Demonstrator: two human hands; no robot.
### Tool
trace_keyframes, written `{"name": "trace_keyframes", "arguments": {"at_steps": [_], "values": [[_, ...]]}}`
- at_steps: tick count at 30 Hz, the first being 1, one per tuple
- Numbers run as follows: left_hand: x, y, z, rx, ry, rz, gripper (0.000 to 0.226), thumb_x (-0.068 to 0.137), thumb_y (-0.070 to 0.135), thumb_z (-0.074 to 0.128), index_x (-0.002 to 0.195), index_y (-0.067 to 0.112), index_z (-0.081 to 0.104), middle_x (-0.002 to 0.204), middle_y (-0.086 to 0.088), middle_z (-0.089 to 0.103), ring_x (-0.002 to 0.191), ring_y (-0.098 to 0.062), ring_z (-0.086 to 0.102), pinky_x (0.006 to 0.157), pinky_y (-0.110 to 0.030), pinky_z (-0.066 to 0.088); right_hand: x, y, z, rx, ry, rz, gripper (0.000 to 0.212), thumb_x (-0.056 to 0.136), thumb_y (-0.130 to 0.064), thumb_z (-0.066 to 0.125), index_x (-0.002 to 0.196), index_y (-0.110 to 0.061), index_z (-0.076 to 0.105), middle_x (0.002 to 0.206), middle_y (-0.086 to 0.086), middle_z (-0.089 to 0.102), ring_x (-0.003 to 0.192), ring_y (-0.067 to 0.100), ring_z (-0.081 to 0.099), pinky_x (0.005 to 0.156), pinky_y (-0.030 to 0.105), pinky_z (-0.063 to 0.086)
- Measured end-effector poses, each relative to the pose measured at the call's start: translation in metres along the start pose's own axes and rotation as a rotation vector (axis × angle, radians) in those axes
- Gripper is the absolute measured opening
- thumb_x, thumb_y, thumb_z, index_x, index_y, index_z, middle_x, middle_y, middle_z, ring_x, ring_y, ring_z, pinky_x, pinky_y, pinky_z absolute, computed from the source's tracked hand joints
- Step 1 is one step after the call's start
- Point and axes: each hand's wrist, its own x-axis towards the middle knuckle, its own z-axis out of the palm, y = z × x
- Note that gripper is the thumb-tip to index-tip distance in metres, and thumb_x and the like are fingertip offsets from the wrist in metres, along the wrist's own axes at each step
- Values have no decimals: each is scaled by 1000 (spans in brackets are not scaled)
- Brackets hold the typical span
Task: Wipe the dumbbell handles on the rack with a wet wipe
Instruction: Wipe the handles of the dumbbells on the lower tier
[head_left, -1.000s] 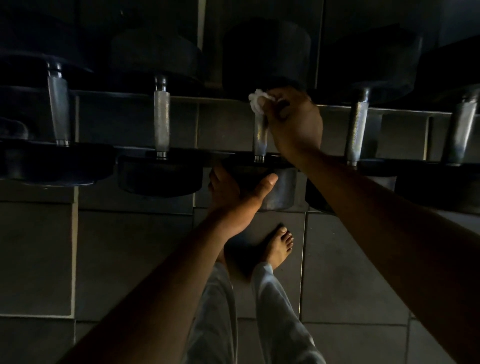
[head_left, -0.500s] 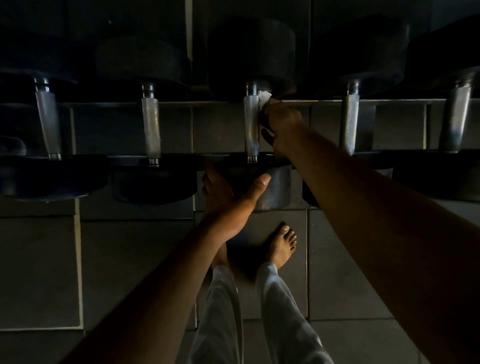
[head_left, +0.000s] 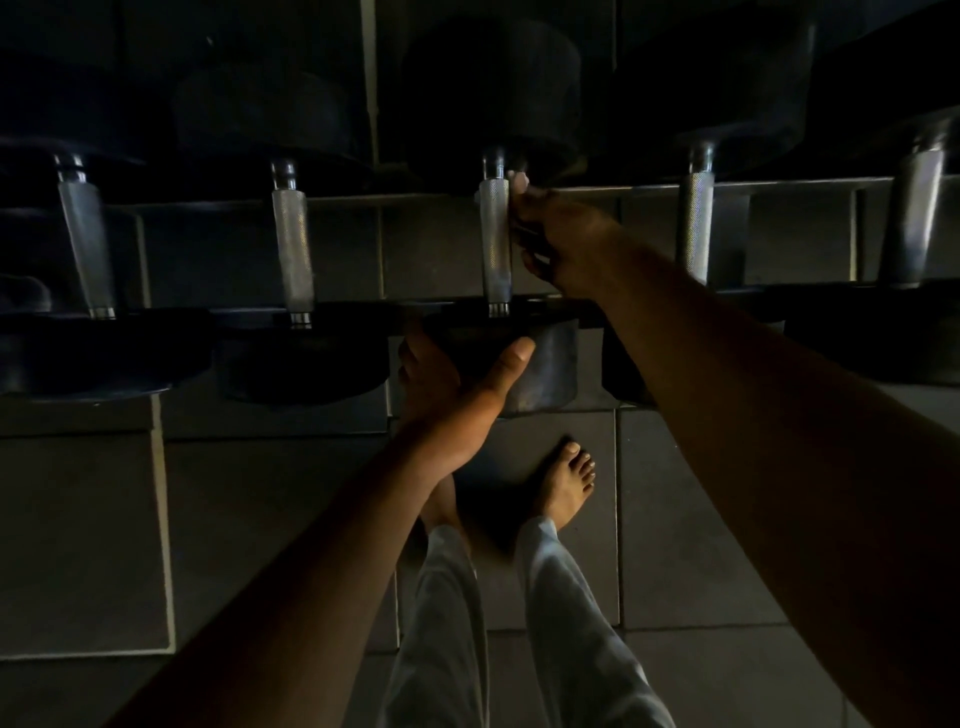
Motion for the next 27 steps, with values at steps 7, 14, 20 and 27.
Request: {"name": "trace_keyframes", "arguments": {"at_steps": [7, 14, 20, 27], "values": [[0, -2, 0, -18, -4, 14, 128, 59, 90, 70, 162, 40, 14, 159, 5, 29, 138, -10, 29, 109, -38, 36, -8, 16, -24, -451, -63, 86, 19, 94, -39, 72, 109, -28, 73, 114, 1, 69, 106, 17, 65, 83, 34, 53], [2, -4, 1, -8, 14, 15, 130, 58, 90, 69, 164, 36, 16, 160, 2, 30, 148, -19, 32, 110, -38, 38, -14, 20, -27, -595, -103, 4, 5, 94, -25, 74, 90, -26, 76, 107, 7, 74, 105, 25, 70, 93, 44, 59], [1, -3, 1, -7, 11, 0, 135, 56, 91, 70, 166, 35, 14, 163, 1, 28, 151, -24, 31, 115, -43, 38, -28, 13, -29, -917, -144, -134, 16, 95, -36, 72, 97, -20, 77, 106, 5, 72, 98, 15, 66, 91, 35, 56], [2, -4, 0, 20, 3, -23, 137, 55, 94, 68, 165, 35, 14, 164, 2, 27, 153, -27, 29, 122, -55, 37, -53, -27, -17, -1000, 21, -687, 29, 91, -46, 73, 106, -22, 77, 99, -10, 73, 87, -1, 67, 82, 20, 54]]}}
